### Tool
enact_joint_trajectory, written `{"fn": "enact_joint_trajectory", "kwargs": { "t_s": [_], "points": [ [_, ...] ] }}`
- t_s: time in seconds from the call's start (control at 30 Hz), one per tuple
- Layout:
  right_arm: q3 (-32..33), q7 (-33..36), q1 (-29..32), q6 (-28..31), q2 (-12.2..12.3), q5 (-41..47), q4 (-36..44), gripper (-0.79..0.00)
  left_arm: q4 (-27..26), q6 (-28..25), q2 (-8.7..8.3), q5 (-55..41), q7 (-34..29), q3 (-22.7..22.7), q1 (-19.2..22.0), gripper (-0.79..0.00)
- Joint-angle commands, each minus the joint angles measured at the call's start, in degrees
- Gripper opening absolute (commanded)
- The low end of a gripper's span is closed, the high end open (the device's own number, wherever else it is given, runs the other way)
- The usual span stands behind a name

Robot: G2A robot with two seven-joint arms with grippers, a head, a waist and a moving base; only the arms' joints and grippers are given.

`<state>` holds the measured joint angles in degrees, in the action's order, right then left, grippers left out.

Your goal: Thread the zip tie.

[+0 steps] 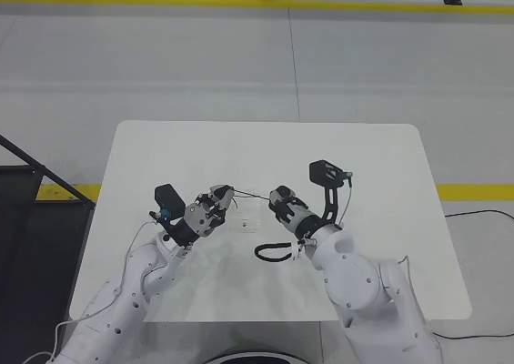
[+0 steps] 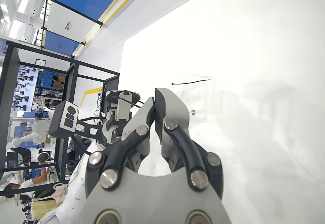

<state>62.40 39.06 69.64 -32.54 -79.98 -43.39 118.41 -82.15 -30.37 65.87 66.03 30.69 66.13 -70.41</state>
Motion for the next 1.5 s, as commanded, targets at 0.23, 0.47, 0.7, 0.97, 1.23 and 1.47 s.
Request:
{"fn": "enact_joint_trajectory", "kwargs": {
  "t_s": [0.23,0.47,0.7,0.97,1.23,1.47],
  "points": [
    [-1.25,6.36,-0.89,-4.53,0.41,-7.38,3.32,-0.785,0.00,0.00,0.00,0.00,0.00,0.00,0.00,-0.785],
    [-2.45,8.58,-3.19,-6.36,0.11,-8.83,2.36,-0.785,0.00,0.00,0.00,0.00,0.00,0.00,0.00,-0.785],
    [-3.65,9.65,-5.05,-7.73,-0.26,-9.90,1.60,-0.785,0.00,0.00,0.00,0.00,0.00,0.00,0.00,-0.785],
    [-3.81,9.87,-5.77,-8.42,-0.61,-9.64,0.85,-0.785,0.00,0.00,0.00,0.00,0.00,0.00,0.00,-0.785],
    [-3.82,8.94,-5.31,-7.83,-0.82,-9.38,1.33,-0.785,0.00,0.00,0.00,0.00,0.00,0.00,0.00,-0.785],
    [-3.90,8.96,-5.42,-7.62,-0.99,-9.57,0.99,-0.785,0.00,0.00,0.00,0.00,0.00,0.00,0.00,-0.785]
  ]
}}
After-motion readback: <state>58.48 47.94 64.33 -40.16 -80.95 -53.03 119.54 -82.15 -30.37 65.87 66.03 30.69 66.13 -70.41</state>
